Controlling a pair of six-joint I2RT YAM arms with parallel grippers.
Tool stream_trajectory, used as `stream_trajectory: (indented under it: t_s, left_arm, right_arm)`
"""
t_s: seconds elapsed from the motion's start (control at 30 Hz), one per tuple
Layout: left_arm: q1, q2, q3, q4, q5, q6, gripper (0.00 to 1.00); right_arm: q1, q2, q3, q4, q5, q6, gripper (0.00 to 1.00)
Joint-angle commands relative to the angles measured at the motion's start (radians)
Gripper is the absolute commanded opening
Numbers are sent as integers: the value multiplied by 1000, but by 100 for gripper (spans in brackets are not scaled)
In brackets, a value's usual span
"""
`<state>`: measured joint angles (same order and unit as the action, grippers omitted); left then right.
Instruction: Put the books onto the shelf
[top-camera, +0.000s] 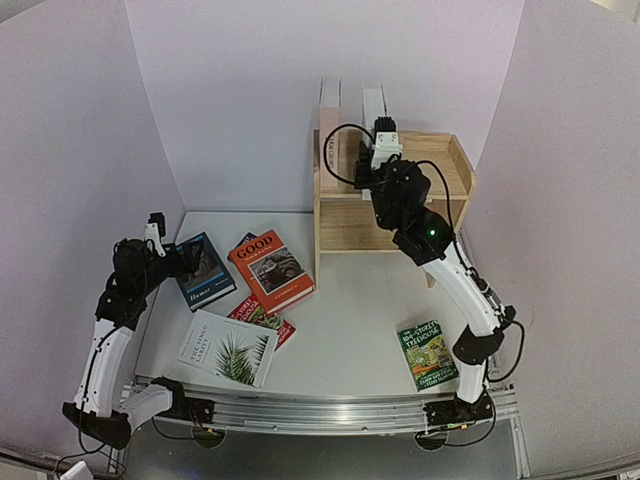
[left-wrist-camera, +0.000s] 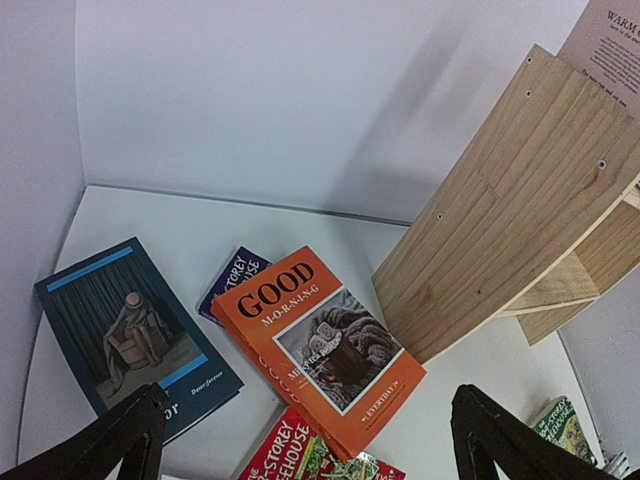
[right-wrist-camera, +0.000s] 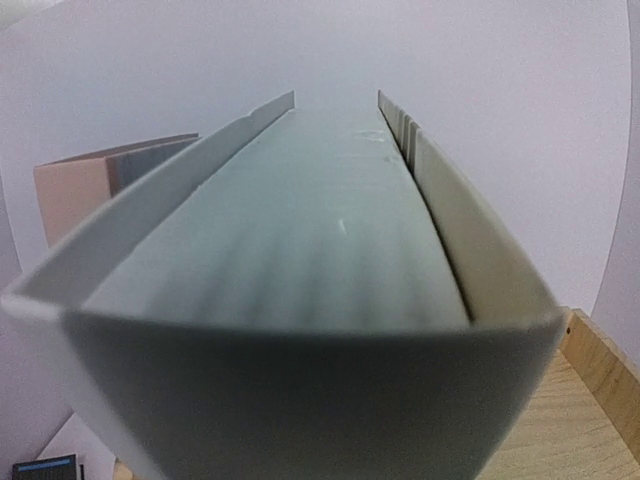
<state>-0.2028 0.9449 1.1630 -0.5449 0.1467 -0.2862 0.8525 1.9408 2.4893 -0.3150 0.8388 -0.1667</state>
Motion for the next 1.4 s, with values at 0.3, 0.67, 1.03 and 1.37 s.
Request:
stream_trajectory:
  t_s: [0.3, 0.67, 1.03, 1.37]
  left_arm:
    - [4, -24, 0, -22, -28, -10, 100]
    - [5, -32, -21, -43, -17, -34, 100]
    - [4, -40, -40, -44, -13, -42, 100]
    - [4, -43, -49, -32, -12, -42, 100]
  right_arm:
    - [-79, 120, 127, 60, -177, 111, 29]
    - [-79, 125, 118, 77, -220, 156, 59]
    - [-77, 41, 13, 79, -273, 235, 60]
    - [-57, -36, -64, 79, -266, 214, 64]
